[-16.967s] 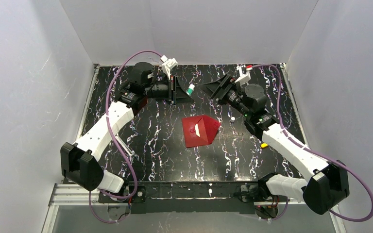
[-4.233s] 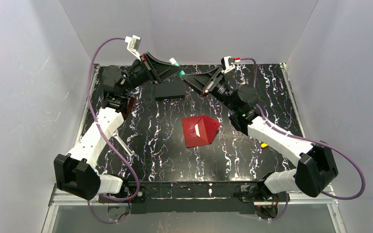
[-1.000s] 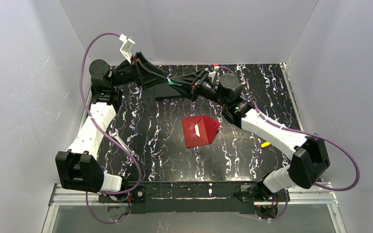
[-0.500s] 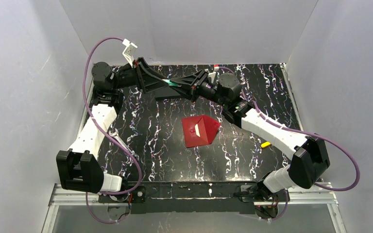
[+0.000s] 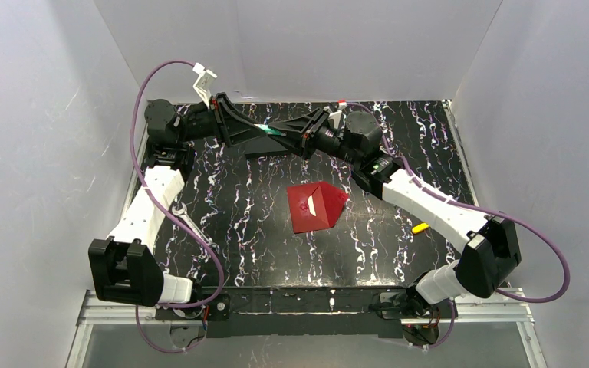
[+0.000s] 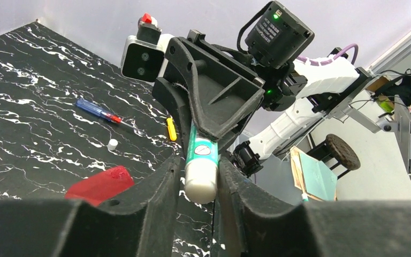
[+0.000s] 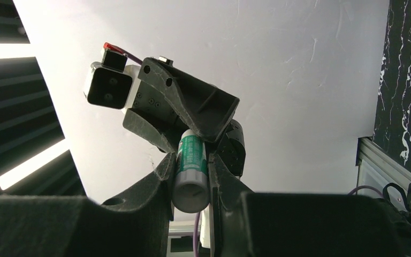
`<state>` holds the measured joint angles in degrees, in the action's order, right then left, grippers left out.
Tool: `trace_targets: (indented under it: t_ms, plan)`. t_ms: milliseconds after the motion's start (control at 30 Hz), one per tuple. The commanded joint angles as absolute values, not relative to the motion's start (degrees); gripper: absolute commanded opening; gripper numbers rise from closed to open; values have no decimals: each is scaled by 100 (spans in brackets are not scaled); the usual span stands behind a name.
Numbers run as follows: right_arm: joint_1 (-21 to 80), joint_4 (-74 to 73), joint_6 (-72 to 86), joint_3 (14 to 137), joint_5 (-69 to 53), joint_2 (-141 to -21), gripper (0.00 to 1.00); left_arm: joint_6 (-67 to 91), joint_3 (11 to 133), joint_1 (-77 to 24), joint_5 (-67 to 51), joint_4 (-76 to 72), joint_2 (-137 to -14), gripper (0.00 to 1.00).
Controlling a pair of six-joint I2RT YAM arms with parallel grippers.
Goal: Place the letter into the envelope and seal it
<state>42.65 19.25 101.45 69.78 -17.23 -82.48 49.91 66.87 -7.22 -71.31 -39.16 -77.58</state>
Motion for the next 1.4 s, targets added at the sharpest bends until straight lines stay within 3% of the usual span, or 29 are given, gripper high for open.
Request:
trace_targets:
  t_ms: [0, 100, 167, 267, 400, 800, 967, 1200, 1300, 1367]
  plan:
    - [4234, 1931, 10037, 7290, -1775, -8195, 1, 4872, 6675, -686, -7167, -4020, -7553, 24]
    - [4235, 1940, 10019, 7344, -1800, -8241, 1, 4842, 6621, -687, -7190, -4017, -7520, 7]
    - [4236, 1912, 9997, 7361, -1795, -8274, 14, 4820, 6586, -686, -7178, -4017, -7493, 0]
    - [4257, 1844, 9903, 7452, -1833, -8369, 33, 4757, 6563, -688, -7110, -4017, -7463, 0]
    - [4309, 1862, 9839, 7576, -1844, -8521, 39, 4722, 6514, -703, -7008, -4021, -7432, 0]
    - [4403, 2065, 9871, 7808, -2005, -8833, 34, 4580, 6384, -710, -6720, -3982, -7322, 0]
    - [4402, 2147, 9880, 7877, -2070, -8905, 25, 4383, 6323, -703, -6478, -3808, -7243, 0]
    - [4407, 2230, 9826, 8026, -2165, -9000, 33, 4047, 6181, -708, -6160, -3503, -7069, 0]
    - [4404, 2303, 9812, 8001, -2187, -9015, 26, 4060, 6174, -699, -6214, -3475, -7065, 0]
    - [4403, 2311, 9749, 7986, -2199, -9011, 10, 4044, 6156, -703, -6222, -3423, -7032, 3]
